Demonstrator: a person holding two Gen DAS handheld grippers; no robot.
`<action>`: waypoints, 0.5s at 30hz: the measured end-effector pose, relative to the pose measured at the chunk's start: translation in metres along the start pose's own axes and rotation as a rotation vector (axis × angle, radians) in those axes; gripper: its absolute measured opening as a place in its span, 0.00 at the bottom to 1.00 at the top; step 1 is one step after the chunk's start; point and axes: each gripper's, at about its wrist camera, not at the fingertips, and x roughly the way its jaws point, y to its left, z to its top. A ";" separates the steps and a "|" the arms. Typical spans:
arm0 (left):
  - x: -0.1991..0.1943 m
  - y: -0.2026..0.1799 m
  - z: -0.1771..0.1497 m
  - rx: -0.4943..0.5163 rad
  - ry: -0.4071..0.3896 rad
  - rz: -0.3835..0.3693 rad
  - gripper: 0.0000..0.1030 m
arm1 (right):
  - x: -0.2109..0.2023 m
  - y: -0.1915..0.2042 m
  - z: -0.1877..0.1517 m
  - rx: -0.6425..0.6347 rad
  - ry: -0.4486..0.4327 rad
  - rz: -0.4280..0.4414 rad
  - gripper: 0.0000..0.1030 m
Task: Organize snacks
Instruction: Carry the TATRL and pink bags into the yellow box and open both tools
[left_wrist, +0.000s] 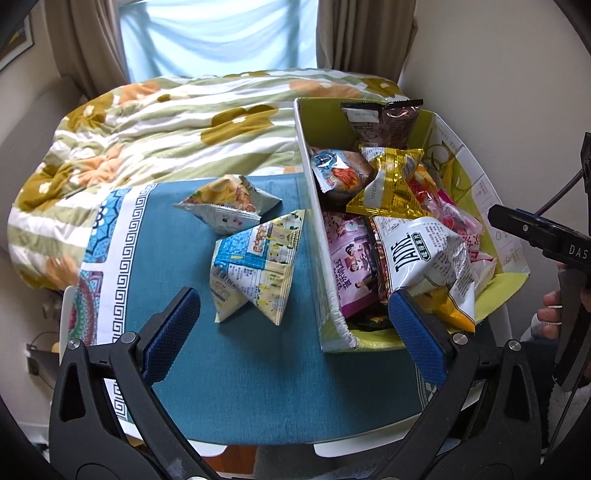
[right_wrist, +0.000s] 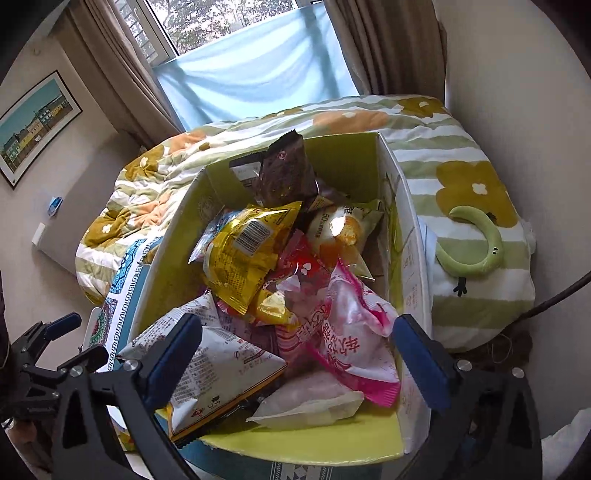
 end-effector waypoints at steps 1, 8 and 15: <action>-0.001 0.001 -0.002 -0.002 0.000 -0.001 0.98 | -0.003 0.001 -0.002 -0.004 -0.010 -0.004 1.00; -0.023 0.006 -0.014 -0.005 -0.036 0.014 0.98 | -0.026 0.010 -0.007 -0.031 -0.067 -0.013 1.00; -0.052 0.024 -0.019 -0.034 -0.086 0.042 0.98 | -0.047 0.035 -0.005 -0.100 -0.103 -0.014 1.00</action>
